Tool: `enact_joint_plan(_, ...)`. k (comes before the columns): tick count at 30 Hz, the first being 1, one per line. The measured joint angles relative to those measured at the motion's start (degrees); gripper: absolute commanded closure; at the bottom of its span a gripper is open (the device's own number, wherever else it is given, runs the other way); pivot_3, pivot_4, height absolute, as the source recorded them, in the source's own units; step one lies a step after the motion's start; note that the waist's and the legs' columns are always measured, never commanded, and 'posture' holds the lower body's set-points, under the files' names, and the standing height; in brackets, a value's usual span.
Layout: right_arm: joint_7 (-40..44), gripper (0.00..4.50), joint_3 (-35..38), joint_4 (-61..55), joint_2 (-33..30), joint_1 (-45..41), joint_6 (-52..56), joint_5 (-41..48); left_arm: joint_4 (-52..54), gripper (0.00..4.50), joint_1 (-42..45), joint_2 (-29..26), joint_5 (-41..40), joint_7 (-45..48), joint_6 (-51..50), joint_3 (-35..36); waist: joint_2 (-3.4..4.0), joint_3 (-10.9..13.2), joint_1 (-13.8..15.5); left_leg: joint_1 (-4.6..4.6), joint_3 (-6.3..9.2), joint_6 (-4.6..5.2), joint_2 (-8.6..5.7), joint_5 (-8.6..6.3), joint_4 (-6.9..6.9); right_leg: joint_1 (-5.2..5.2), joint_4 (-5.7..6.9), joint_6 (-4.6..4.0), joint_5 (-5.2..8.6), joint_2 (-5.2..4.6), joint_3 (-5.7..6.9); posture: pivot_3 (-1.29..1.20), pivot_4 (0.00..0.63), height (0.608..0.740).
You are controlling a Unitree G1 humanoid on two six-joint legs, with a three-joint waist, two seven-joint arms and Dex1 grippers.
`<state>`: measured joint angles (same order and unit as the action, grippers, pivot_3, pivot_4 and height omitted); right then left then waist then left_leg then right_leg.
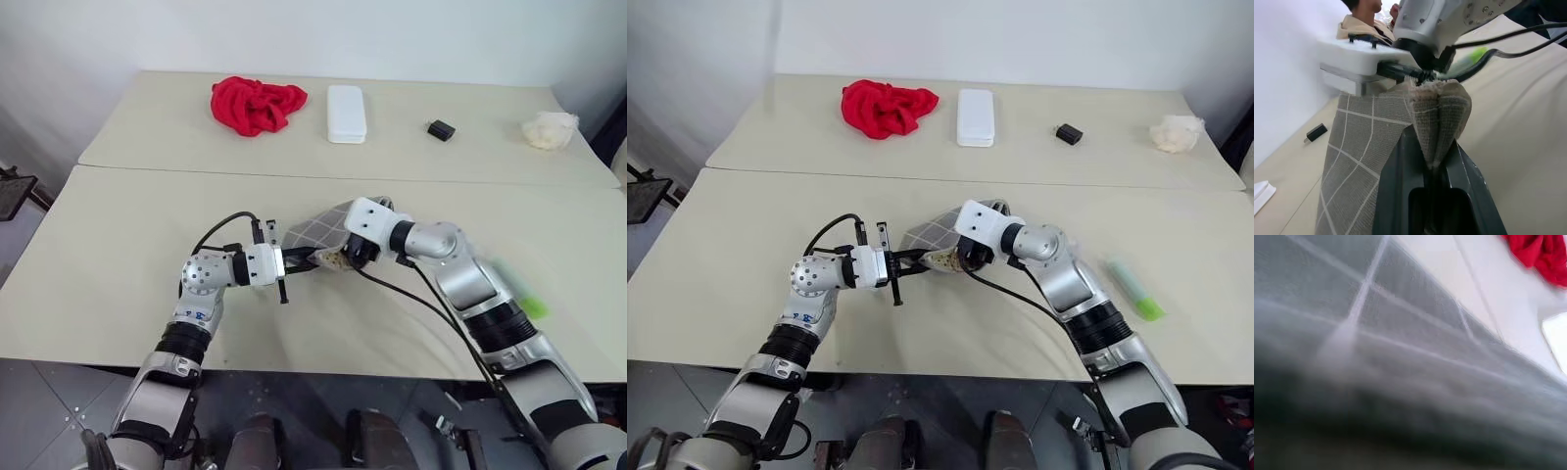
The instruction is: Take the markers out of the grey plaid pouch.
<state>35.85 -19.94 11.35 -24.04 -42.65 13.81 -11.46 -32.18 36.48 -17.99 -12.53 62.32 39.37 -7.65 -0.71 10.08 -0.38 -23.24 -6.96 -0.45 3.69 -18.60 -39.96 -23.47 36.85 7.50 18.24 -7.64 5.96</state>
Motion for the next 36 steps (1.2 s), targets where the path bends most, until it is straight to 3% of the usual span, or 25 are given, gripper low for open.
enact_joint_plan(3,-1.0,1.51,0.2,1.8,0.5,0.0,-2.0,-0.5,0.0,4.50,0.0,0.1,-0.1,0.0,-0.8,0.4,0.00,0.0,0.1,0.00,0.00,0.00,0.00,0.00,-0.01,0.01,-0.01,0.00,0.00,-0.01,0.00,0.00,0.150,0.740)
enact_joint_plan(12,0.7,4.40,1.2,3.2,-2.1,0.5,-8.7,-0.4,1.1,4.50,0.0,0.8,-1.5,-0.3,-4.0,1.2,0.00,0.0,0.1,0.00,0.00,0.00,0.00,0.00,0.00,0.01,-0.01,0.00,0.00,-0.01,-0.01,0.00,0.150,0.740)
enact_joint_plan(26,16.7,4.46,11.2,-5.8,-10.2,5.6,-20.8,15.1,2.3,4.50,2.2,0.0,-3.4,-1.4,-9.8,5.5,-0.01,0.0,0.2,0.01,0.01,0.01,-0.01,-0.01,0.00,0.04,-0.05,0.00,0.00,0.00,0.00,0.00,0.150,0.740)
enact_joint_plan(33,18.1,4.46,12.0,-6.4,-11.4,7.0,-20.8,16.1,2.6,4.50,1.1,-0.1,-3.4,0.2,-9.8,5.4,-0.01,0.0,0.2,0.01,0.01,0.01,0.00,-0.01,-0.01,0.03,-0.04,0.00,0.00,0.00,0.00,0.00,0.150,0.740)
enact_joint_plan(36,16.4,3.88,11.6,-7.1,-9.0,7.0,-16.9,16.0,3.1,4.50,1.1,0.1,-3.4,0.6,-9.8,5.3,-0.01,0.0,0.2,0.01,0.02,0.01,0.00,0.00,-0.02,0.03,-0.03,0.00,0.00,0.00,0.00,0.00,0.150,0.740)
